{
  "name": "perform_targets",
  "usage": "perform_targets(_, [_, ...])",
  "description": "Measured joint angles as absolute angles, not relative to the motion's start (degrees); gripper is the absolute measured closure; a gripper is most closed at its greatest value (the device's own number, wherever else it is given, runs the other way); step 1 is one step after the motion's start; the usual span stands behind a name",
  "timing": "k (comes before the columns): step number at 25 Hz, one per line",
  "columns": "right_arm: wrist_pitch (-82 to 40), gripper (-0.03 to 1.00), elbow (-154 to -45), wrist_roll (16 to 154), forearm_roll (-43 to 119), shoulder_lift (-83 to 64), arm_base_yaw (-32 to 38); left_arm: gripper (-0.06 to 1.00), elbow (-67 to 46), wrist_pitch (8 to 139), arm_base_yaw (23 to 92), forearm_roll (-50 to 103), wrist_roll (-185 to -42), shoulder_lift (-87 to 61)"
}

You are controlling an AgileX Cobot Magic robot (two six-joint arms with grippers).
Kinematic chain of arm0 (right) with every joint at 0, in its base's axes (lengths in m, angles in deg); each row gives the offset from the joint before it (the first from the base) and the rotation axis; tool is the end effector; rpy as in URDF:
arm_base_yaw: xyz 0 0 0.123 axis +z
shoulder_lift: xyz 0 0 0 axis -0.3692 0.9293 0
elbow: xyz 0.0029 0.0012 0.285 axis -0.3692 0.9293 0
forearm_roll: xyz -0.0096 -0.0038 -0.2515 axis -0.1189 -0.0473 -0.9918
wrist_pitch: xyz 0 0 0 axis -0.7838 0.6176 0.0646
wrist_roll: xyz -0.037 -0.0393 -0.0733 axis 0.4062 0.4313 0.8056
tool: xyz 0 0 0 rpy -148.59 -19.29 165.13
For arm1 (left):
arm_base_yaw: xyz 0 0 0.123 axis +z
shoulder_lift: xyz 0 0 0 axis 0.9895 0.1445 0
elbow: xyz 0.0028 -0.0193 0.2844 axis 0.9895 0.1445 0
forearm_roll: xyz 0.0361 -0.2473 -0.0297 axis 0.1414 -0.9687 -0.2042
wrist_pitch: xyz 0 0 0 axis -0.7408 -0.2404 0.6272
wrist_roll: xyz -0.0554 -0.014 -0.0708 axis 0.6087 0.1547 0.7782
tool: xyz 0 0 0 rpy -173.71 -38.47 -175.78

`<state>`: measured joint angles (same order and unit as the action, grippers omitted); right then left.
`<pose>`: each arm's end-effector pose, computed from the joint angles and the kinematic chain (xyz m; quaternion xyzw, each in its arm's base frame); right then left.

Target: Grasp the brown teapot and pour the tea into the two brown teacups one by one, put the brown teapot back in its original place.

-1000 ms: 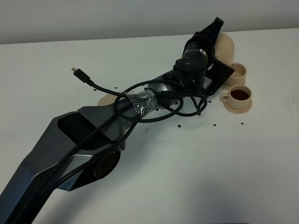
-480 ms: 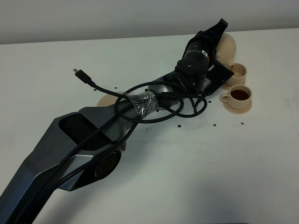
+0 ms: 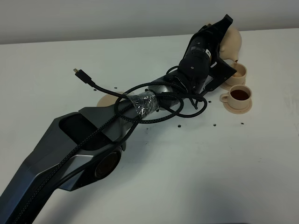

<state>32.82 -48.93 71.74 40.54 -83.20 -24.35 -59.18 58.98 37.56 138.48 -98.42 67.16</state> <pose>-0.0088 0.0149 0.2794 -0.0555 0.8513 0.0345 0.5206 0.4472 -0.3947 0.1261 0.7702 0.2133 0.4542 0.3937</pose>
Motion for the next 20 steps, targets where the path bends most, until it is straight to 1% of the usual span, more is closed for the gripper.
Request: perform_targets(20, [32.8, 0.64, -48.9, 71.7, 40.5, -83.2, -24.4, 0.81, -59.2, 60.3, 37.6, 141.5, -97.8, 67.2])
